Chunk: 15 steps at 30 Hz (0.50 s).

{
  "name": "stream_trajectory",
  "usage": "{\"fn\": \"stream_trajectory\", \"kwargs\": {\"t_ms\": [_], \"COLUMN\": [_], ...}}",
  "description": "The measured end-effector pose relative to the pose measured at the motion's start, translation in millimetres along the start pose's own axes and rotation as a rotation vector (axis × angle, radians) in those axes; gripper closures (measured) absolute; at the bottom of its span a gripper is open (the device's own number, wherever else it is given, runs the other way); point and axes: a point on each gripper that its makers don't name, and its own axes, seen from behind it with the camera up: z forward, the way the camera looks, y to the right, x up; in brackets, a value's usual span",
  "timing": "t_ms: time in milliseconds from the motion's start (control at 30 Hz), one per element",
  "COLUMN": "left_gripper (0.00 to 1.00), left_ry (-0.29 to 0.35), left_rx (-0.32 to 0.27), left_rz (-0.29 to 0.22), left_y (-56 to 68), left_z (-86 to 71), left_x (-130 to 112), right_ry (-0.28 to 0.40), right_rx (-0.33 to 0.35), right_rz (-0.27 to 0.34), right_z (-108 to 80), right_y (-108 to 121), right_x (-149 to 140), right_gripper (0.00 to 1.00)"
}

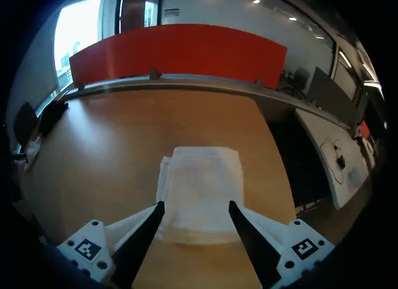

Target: Fold towel

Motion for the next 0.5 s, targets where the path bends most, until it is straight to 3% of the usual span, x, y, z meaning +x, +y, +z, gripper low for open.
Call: {"fn": "stream_trajectory", "kwargs": {"t_ms": [500], "left_gripper": [0.03], "left_ry": [0.091], "left_rx": [0.026], "left_rz": [-0.026], "left_y": [-9.2], "left_z": [1.2], "left_x": [42.2], "right_ry": [0.249], "right_rx": [-0.022], "right_rz": [0.075], "right_z": [-19.3], "right_y": [-24.7], "right_x": [62.0], "right_gripper": [0.00]}}
